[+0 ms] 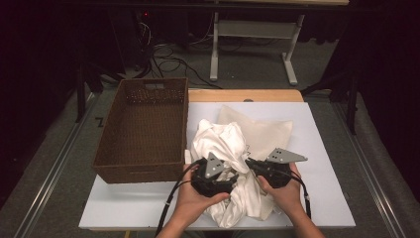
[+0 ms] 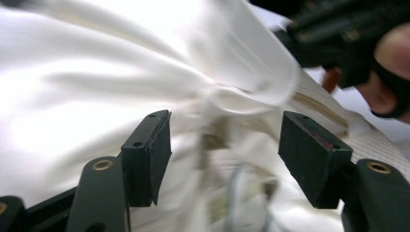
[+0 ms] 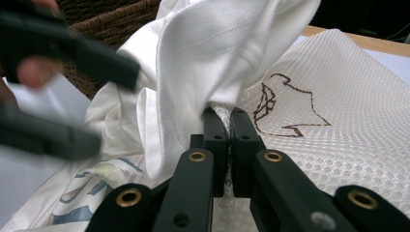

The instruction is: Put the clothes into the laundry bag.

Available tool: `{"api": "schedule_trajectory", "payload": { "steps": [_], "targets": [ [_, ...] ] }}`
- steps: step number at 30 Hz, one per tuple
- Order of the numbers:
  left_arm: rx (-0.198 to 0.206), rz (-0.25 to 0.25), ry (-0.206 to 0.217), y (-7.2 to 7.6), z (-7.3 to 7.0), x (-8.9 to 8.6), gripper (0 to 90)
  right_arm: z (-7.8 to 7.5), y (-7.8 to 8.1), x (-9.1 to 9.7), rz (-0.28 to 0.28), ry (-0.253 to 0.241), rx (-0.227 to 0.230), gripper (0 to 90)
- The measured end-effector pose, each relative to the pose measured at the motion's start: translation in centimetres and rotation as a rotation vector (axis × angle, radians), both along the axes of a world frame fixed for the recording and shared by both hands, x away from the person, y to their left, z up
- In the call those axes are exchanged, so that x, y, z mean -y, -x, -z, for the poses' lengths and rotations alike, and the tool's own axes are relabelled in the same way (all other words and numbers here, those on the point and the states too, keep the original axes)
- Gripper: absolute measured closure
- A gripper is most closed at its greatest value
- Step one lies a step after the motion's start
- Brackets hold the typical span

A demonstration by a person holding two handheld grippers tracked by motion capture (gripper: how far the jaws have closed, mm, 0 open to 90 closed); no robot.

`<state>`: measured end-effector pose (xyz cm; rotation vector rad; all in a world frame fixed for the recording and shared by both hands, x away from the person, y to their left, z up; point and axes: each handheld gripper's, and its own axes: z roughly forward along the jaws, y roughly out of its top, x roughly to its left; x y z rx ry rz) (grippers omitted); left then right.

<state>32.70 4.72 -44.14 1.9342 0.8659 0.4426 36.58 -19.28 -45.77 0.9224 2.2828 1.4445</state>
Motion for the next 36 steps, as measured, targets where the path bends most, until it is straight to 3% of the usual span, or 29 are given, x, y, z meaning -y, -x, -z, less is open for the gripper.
{"api": "schedule_trajectory", "payload": {
  "steps": [3,5,8,10,11,14,18,22,25,27,28,31,33,36],
  "targets": [
    [0.022,-0.099,0.005,-0.5,-0.5,-1.8,34.3,0.0,0.0,-0.1,0.0,-0.002,-0.001,88.9],
    [0.014,-0.155,0.014,-1.0,-0.4,-2.4,31.8,0.0,0.0,0.0,-0.003,-0.004,-0.002,88.9],
    [-0.041,-0.221,0.017,-2.1,0.3,-2.3,35.4,0.1,0.0,0.0,-0.008,-0.006,-0.006,88.9],
    [-0.061,-0.221,0.012,-2.5,0.9,-1.8,38.2,0.1,0.0,-0.1,-0.01,-0.006,-0.009,88.9],
    [-0.077,-0.215,0.014,-2.6,1.1,-1.5,40.4,0.1,0.0,0.0,-0.014,-0.002,-0.006,88.9],
    [-0.084,-0.2,-0.062,-2.9,2.1,-0.5,47.3,0.1,0.0,0.0,-0.017,0.0,-0.007,88.9],
    [-0.125,-0.179,-0.033,-2.9,2.0,-0.9,72.1,0.2,0.0,-0.2,-0.017,0.006,-0.004,88.9],
    [-0.06,-0.154,-0.097,-1.4,1.2,0.1,78.2,0.1,0.1,-0.1,-0.005,0.006,-0.001,88.9],
    [-0.041,-0.121,-0.07,-0.4,0.9,0.6,78.9,0.1,-0.1,0.0,0.021,0.007,0.001,88.9],
    [-0.055,-0.046,-0.03,0.0,1.2,1.0,79.7,0.1,-0.1,0.0,0.037,0.007,0.002,88.9],
    [-0.078,0.03,-0.004,0.1,1.6,1.4,80.0,0.1,-0.1,0.0,0.04,0.007,0.006,88.9],
    [-0.087,0.12,0.007,0.4,2.6,2.3,80.6,0.0,-0.2,0.0,0.043,-0.014,-0.004,88.9],
    [-0.095,0.131,0.022,0.4,3.0,2.6,80.8,0.0,-0.2,-0.1,0.043,-0.021,-0.007,88.9],
    [-0.108,0.122,0.003,-0.2,3.9,3.4,81.1,0.1,-0.1,-0.3,0.031,-0.019,-0.018,88.9]
  ]
}}
